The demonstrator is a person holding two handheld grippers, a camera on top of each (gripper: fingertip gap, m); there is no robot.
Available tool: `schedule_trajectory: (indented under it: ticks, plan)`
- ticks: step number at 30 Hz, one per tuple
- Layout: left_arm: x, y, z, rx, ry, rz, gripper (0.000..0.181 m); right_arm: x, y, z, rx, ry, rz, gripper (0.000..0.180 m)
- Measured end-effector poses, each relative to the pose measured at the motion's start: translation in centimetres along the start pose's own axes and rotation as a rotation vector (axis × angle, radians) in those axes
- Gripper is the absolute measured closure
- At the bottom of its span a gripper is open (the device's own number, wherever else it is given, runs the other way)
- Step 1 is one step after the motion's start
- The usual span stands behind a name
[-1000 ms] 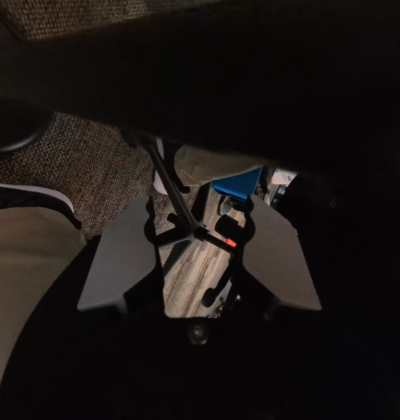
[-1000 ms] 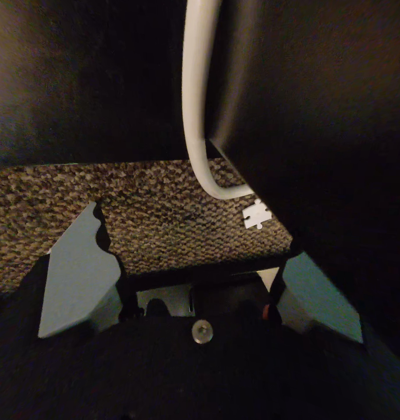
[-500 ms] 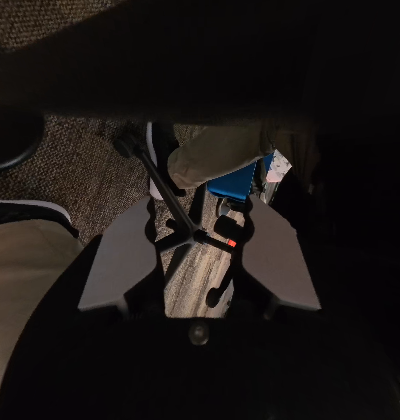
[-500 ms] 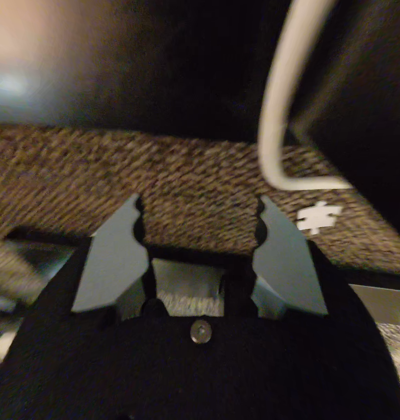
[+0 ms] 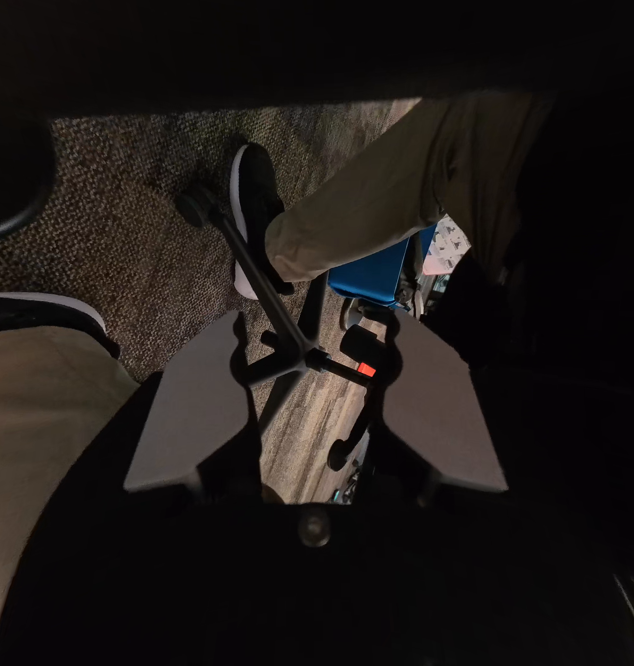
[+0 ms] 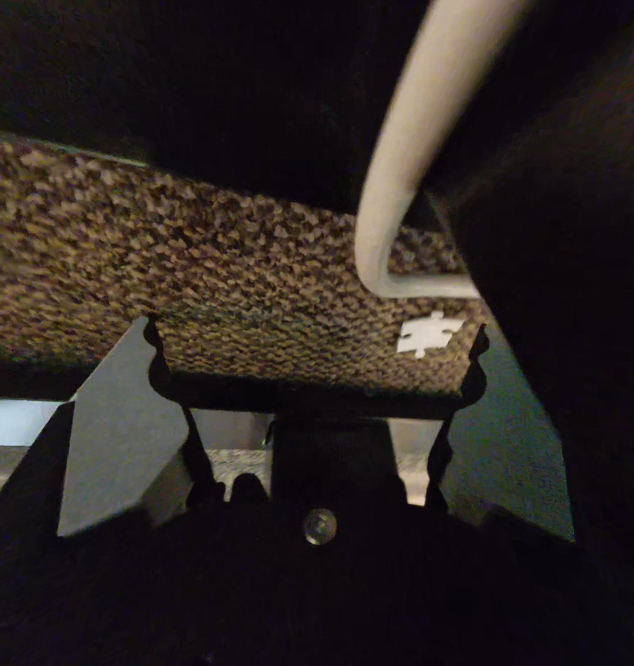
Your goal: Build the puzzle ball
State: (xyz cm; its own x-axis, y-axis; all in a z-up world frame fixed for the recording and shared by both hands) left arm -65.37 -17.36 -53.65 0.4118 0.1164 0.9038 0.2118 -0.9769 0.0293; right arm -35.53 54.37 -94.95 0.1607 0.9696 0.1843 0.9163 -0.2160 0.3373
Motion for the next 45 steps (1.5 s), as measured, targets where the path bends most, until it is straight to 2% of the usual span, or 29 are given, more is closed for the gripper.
schedule_trajectory:
  ticks: [4, 10, 14, 16, 17, 19, 22, 26, 27, 29, 33, 38, 40, 43, 45]
  plan:
    - [-0.6, 0.6, -0.2, 0.003, 0.007, -0.025, 0.107, 0.2, -0.2, 0.4, 0.108, -0.033, -0.119, 0.019]
    - [-0.5, 0.3, -1.1, 0.037, 0.003, -0.018, 0.107, 0.1, -0.2, 0.5, 0.102, -0.04, -0.114, 0.022]
    - [0.5, -0.2, -0.3, 0.019, 0.045, 0.014, 0.107, -0.3, 0.0, -0.3, 0.049, -0.068, -0.048, 0.049]
    - [0.8, -0.3, -0.1, 0.008, 0.061, 0.019, 0.107, -0.5, 0.1, -0.7, 0.035, -0.096, -0.039, 0.069]
    - [1.0, -0.4, -0.1, 0.013, 0.062, 0.031, 0.107, -0.9, 0.3, -1.1, 0.023, -0.146, -0.057, 0.09]
    - [1.2, -0.6, -0.2, 0.015, 0.065, 0.037, 0.107, -2.5, 0.5, -2.1, 0.007, -0.366, -0.105, 0.089]
    - [1.4, -0.7, -0.1, 0.012, 0.065, 0.04, 0.107, -3.8, 0.6, -2.8, 0.009, -0.33, -0.152, 0.088]
    - [1.6, -0.8, 0.4, -0.009, 0.072, 0.054, 0.107, 0.3, 1.5, -3.1, -0.046, 0.074, -0.037, 0.045]
    - [1.5, -0.8, 0.5, -0.012, 0.075, 0.047, 0.107, 1.1, 1.8, -2.7, -0.068, 0.127, -0.064, 0.042]
    - [1.3, -0.7, 0.8, -0.032, 0.075, 0.04, 0.107, 1.3, 1.7, -1.5, -0.063, 0.123, -0.136, 0.06]
    - [1.2, -0.5, 1.2, -0.045, 0.078, 0.032, 0.107, 0.9, 1.5, 1.0, -0.122, 0.07, -0.198, 0.057]
    - [0.8, -0.7, 1.0, -0.037, 0.077, 0.017, 0.107, 1.0, 1.5, 1.3, -0.083, 0.032, -0.25, 0.06]
    - [1.1, -0.9, 1.0, -0.036, 0.088, 0.029, 0.107, 0.8, 1.4, 1.1, -0.093, 0.025, -0.227, 0.066]
    - [1.5, -1.0, 1.0, -0.034, 0.099, 0.039, 0.107, 0.0, 1.2, 0.3, -0.088, -0.035, -0.174, 0.104]
    - [1.8, -1.1, 1.1, -0.033, 0.1, 0.053, 0.108, -1.4, 1.2, -0.5, -0.066, -0.097, -0.233, 0.127]
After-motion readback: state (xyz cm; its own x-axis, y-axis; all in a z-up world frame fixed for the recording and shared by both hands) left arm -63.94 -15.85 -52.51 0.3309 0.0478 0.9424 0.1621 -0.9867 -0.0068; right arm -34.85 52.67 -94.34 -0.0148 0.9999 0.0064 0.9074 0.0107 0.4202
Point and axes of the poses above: each gripper's, where its closed fingertips meet, z out along the fingers, y out of its underside, x = y × z across the jaws, the point moved 10 cm from there along -z, back along the fingers, and after that the axes turned 8 degrees about y, right-handed, at the moved point
